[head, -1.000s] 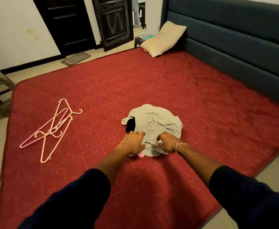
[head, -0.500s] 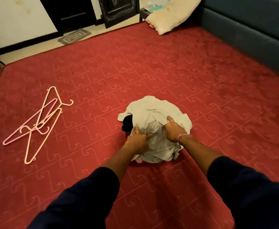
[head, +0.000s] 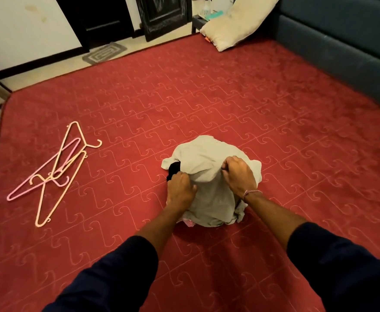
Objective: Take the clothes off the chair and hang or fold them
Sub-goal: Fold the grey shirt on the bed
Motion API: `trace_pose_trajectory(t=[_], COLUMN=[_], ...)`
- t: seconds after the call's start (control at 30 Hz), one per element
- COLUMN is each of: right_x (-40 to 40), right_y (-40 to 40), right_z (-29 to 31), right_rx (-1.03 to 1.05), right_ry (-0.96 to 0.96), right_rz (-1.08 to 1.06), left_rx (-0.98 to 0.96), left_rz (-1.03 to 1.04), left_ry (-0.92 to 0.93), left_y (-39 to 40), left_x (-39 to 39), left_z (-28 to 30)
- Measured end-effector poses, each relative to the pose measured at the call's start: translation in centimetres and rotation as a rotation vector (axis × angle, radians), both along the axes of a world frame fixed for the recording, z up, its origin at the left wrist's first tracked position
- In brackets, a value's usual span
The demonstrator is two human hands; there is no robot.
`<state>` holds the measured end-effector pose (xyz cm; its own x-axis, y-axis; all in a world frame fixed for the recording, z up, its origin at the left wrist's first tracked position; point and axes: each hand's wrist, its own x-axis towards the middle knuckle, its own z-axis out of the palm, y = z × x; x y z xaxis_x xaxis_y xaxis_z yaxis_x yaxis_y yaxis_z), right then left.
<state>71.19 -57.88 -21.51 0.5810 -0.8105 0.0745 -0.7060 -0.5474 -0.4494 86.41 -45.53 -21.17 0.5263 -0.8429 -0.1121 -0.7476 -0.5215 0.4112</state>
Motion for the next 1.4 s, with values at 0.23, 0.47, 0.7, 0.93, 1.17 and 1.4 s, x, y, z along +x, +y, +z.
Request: trace_pose_trajectory(t=[0.23,0.47,0.7,0.93,1.17,1.4], right_x=[1.0,3.4,6.4,9.3,10.1,11.4], right_y=[-0.1,1.2,5.3,11.2,18.9,27.0], right_z=[4.6,12.5,21.4,29.7,33.9,35.8], right_rx=[-0.087,-0.198,-0.304,-0.252,0.08,0.064], right_ry=[-0.126,-0.408,-0.568,-0.548,-0.427,-0.223], right_rz=[0.072,0.013,0.111,0.213,0.365,0.6], left_rx=[-0.347,-0.292,-0.285,-0.294,-0.583,-0.654], left_rz=[0.117,0.239,-0.005,-0.262,-0.036,0.072], left_ry=[0.311,0.442,0.42,0.073,0.735,0.875], left_y=[0.8,2.9,7.1,12.4,19.6,24.7], left_x=[1.8,3.8,5.7,7.7,9.4,10.8], left_z=[4.2,12.5,19.9,26.5,33.0,36.8])
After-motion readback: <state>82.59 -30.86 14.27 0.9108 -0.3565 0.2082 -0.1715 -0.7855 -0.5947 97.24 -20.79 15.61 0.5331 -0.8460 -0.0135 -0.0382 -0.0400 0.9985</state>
